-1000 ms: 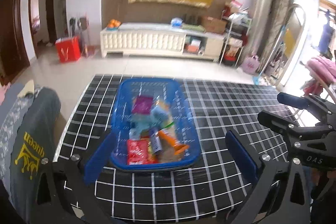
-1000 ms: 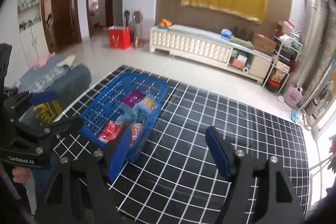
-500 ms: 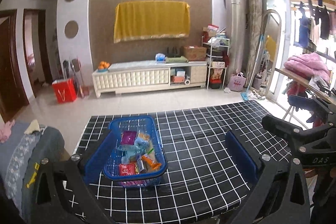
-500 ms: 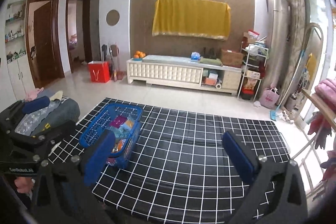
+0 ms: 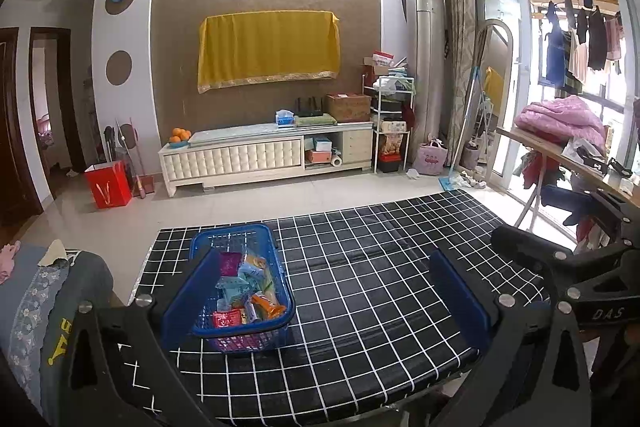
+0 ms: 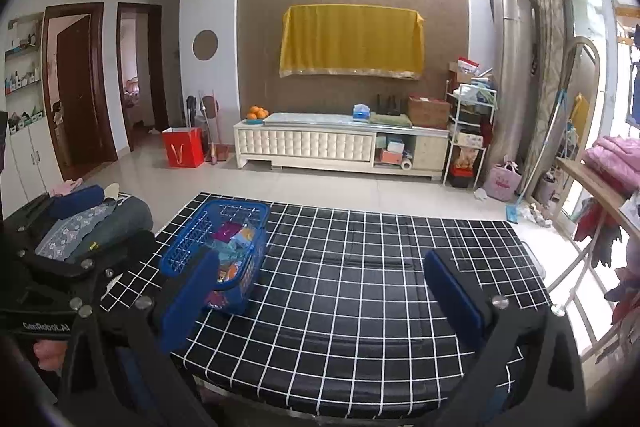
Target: Organize snacks
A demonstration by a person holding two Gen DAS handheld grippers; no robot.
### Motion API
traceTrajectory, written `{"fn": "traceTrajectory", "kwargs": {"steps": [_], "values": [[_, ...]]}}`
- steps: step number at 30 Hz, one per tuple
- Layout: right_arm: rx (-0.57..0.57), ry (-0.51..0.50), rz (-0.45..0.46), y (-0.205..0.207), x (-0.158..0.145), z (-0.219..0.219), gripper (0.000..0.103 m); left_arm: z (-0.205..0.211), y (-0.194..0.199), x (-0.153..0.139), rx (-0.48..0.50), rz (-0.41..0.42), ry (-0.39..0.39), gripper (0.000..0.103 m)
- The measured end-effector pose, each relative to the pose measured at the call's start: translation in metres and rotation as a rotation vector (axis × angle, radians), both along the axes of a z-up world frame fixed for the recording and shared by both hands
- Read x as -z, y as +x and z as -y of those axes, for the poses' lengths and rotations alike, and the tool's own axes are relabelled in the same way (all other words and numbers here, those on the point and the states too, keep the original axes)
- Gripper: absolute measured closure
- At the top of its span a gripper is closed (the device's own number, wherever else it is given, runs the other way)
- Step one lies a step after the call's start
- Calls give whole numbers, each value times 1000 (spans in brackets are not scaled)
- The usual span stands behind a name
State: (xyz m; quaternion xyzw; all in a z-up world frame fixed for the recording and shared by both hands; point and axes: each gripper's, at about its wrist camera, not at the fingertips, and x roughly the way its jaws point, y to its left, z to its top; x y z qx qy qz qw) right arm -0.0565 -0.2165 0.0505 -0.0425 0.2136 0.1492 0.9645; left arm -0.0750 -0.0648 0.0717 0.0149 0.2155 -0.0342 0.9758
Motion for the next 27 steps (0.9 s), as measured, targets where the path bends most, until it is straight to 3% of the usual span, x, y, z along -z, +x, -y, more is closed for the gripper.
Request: {"fn": "traceTrajectory", "kwargs": {"steps": [27], "values": [[17,-5,-15,-8,3,-5,0,-7,-3,8,-13,-14,-22,0]]}}
